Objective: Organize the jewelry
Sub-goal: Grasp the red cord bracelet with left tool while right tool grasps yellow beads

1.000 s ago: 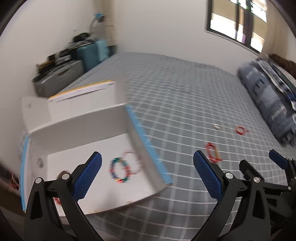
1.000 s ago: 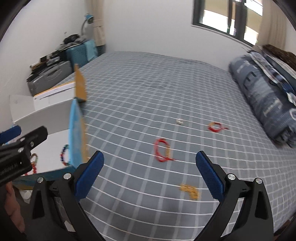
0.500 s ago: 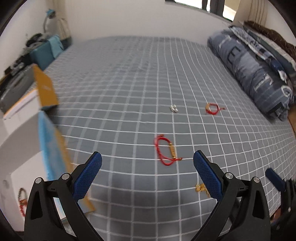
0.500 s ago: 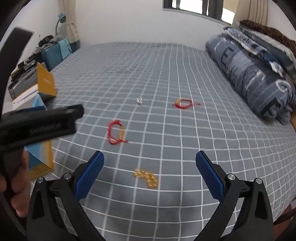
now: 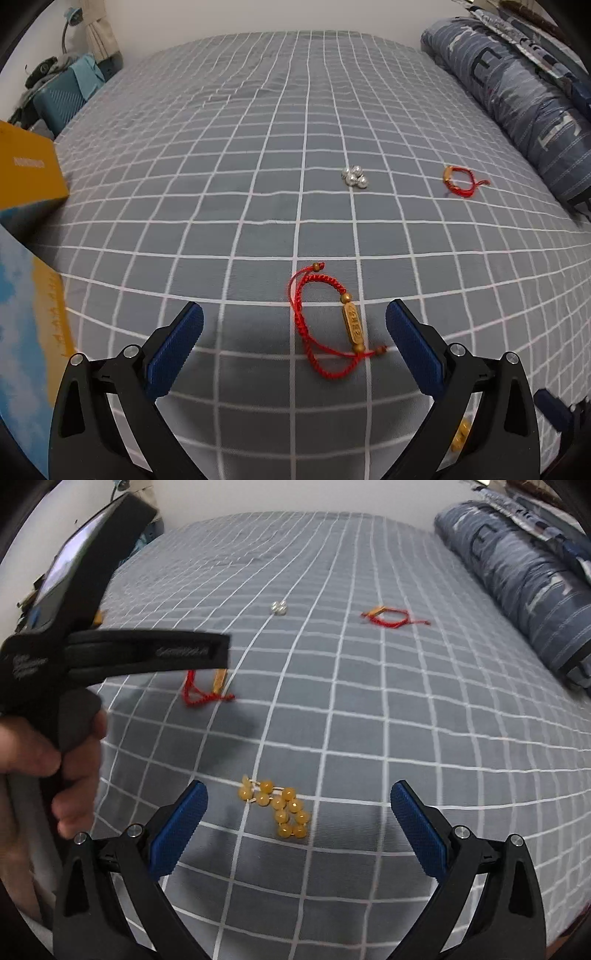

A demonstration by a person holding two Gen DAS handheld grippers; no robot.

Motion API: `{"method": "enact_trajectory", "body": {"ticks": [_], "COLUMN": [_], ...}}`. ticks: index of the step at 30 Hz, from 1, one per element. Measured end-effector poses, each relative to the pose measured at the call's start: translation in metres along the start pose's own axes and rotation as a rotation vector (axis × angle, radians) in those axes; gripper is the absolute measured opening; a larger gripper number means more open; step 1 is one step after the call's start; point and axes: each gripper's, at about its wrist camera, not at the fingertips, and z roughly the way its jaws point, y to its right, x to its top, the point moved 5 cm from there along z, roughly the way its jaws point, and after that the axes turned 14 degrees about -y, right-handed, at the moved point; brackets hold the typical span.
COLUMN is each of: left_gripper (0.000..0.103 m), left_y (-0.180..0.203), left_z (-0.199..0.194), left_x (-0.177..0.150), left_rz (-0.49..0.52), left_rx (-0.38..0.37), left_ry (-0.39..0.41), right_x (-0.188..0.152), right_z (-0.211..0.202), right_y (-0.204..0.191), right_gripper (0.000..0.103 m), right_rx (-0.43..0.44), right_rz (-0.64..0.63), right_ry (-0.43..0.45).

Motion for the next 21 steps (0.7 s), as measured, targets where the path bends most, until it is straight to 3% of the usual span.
{"method": "enact_trajectory", "body": {"ticks": [8,16,18,21], "left_gripper": [0.097,0.096,0.091,0.072], "left_y": [0.003,0.002,0.002,0.002], "left_z": [0.033,0.04,0.039,0.036], "left_x": [0.002,0.002,0.002,0.001], "left_rz": [-0.015,-0.029,-0.036,-0.039], "left_rx": [-0.014,-0.005,0.002,-0.003], "left_ry": [-0.045,-0.043,-0.046,-0.055], "right_x": [-0.005,-0.005,-0.006,-0.006], "right_z": [0.031,0.034,0.034,0.032], "right_y": [-0.003,0.003,0.004,0.005], "right_gripper": [0.095,0.076,0.069,0.056], "right_rx": [0.001,-0.01,-0.01,-0.013], "right_rz": [-0.013,-0.016,-0.014,-0.011], "right_ry": [-0.051,-0.074,-0.079,-0.086]}}
